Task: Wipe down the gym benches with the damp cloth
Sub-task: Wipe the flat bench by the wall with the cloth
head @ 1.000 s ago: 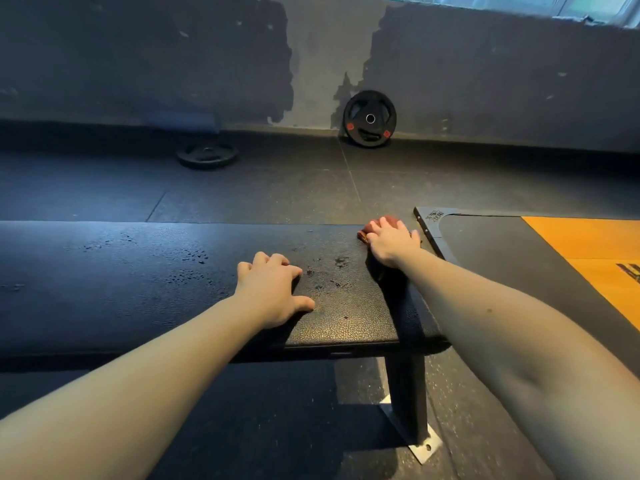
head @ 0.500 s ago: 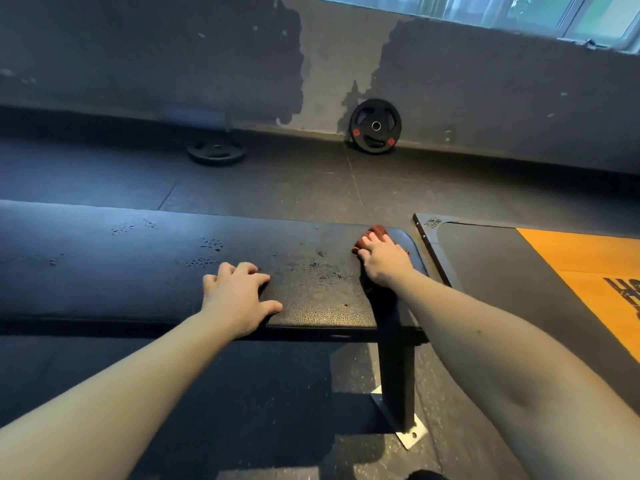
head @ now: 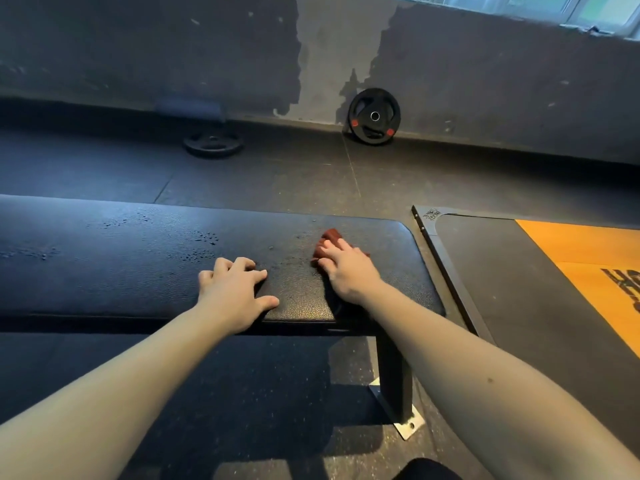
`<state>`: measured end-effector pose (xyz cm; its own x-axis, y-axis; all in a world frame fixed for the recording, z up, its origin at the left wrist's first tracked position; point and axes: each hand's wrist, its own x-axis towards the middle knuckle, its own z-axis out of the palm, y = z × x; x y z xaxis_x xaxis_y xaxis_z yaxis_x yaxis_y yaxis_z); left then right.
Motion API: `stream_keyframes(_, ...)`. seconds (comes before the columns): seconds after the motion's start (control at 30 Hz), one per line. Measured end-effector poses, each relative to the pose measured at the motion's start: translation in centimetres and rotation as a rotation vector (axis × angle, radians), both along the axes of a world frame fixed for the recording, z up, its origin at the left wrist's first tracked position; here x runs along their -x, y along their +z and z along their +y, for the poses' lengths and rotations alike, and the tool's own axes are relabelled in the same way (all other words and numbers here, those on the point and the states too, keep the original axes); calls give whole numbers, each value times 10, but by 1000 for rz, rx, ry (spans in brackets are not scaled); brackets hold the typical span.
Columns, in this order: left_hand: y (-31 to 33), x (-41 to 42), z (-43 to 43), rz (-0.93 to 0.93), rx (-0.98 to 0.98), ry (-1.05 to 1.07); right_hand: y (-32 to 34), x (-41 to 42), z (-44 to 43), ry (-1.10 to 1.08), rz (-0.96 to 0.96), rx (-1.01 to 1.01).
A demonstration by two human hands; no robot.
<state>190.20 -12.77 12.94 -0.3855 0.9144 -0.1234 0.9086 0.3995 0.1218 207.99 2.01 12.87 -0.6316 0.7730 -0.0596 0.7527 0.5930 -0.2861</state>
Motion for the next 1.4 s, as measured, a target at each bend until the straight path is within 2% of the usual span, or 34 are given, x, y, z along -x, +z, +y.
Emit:
stream_keyframes(0.13, 1, 2, -1, 32, 26, -43, 8, -48, 8, -217, -28, -7)
stream_keyframes(0.23, -1, 2, -4, 30, 25, -52, -5, -34, 3, -309, -26, -67)
stream_keyframes(0.4, -6, 1, -4, 30, 11, -37, -18, 6, -51, -139, 28, -79)
stream_keyframes(0.57, -6, 0, -4, 7, 5, -21, -7, -20, -56, -69, 68, -16)
stream_keyframes(0.73, -7, 0, -4, 3, -9, -25, -12, -68, -49, -265, 71, -69)
stream_keyframes(0.87, -7, 2, -3, 14, 3, -30, -20, -39, -73, -348, 80, -163)
stream_keyframes(1.0, -6, 1, -3, 8, -4, -12, -29, -17, -101, -184, 142, -169)
stream_keyframes(1.1, -6, 1, -4, 13, 7, -12, -34, -41, -88, -121, 180, -139)
stream_keyframes(1.27, -5, -2, -3, 30, 21, -21, -38, -86, -70, -343, 146, -145)
stream_keyframes(1.4, -5, -1, 0, 18, 29, -17, -42, -52, -86, -435, 120, -212)
